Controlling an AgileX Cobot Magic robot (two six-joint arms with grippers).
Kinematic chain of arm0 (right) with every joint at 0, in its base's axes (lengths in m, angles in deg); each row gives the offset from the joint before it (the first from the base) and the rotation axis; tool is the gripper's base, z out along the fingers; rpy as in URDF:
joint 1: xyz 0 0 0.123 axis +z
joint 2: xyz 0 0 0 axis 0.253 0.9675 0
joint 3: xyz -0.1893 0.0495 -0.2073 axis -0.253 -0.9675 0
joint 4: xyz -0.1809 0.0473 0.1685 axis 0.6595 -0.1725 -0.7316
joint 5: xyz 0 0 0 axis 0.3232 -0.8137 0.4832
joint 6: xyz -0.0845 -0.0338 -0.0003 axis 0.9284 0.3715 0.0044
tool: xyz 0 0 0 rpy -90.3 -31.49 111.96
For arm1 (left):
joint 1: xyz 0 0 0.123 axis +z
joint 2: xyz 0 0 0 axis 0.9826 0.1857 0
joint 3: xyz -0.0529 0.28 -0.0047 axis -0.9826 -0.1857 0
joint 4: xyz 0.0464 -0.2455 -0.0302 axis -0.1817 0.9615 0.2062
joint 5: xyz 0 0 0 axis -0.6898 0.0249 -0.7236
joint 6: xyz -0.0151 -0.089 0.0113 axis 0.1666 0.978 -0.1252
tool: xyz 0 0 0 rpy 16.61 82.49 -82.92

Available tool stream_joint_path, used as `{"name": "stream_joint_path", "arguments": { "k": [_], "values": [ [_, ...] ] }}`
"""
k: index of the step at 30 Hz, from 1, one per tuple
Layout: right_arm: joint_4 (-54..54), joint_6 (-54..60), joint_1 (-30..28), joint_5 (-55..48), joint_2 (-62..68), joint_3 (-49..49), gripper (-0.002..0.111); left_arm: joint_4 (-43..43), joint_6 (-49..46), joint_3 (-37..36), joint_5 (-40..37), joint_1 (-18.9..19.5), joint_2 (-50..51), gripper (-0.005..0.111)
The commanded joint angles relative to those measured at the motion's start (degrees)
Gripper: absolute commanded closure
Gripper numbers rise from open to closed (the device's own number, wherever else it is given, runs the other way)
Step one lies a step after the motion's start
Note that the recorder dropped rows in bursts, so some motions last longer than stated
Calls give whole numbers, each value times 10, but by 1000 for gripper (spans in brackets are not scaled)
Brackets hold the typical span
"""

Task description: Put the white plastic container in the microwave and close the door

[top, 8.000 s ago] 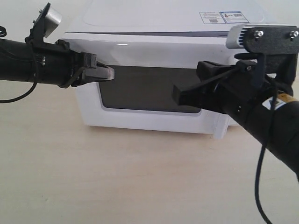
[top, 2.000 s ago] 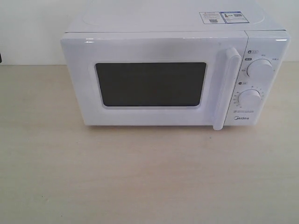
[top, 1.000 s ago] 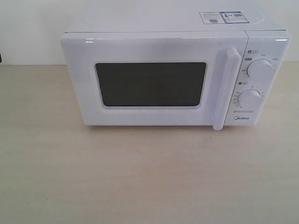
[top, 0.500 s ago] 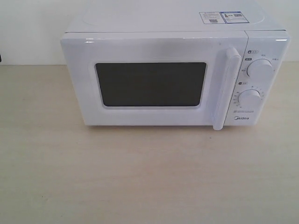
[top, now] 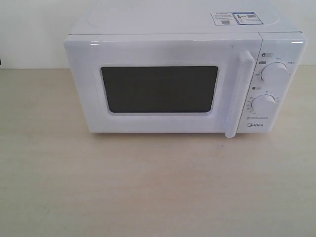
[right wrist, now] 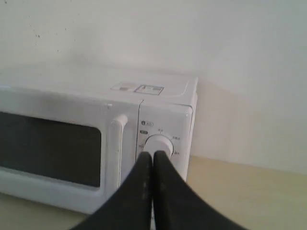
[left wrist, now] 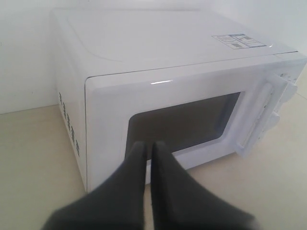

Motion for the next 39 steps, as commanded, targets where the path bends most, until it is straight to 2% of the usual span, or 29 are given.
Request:
{"name": "stream_joint_path", "arguments": {
  "k": [1,11,24,27,31,33,39],
  "values": [
    [5,-40,-2,-1,-4,-37,109,2,5,-2,6,-1,-4,102],
    [2,-68,-2,1,-4,-89,109,2,5,-2,6,-1,-4,102],
    [4,-68,-4,-28,-4,-97,109,2,5,-2,6,-1,-4,102],
    [6,-68,-37,-41,-4,-97,109,2,5,-2,6,-1,-4,102],
    [5,-68,-126,-43,-4,-97,109,2,5,-2,7,-1,-4,102],
    [5,-68,-150,-52,-4,-97,109,2,5,-2,7,-1,-4,102],
    [5,-68,-156,-83,-4,-97,109,2,5,-2,7,-1,-4,102]
  ]
}}
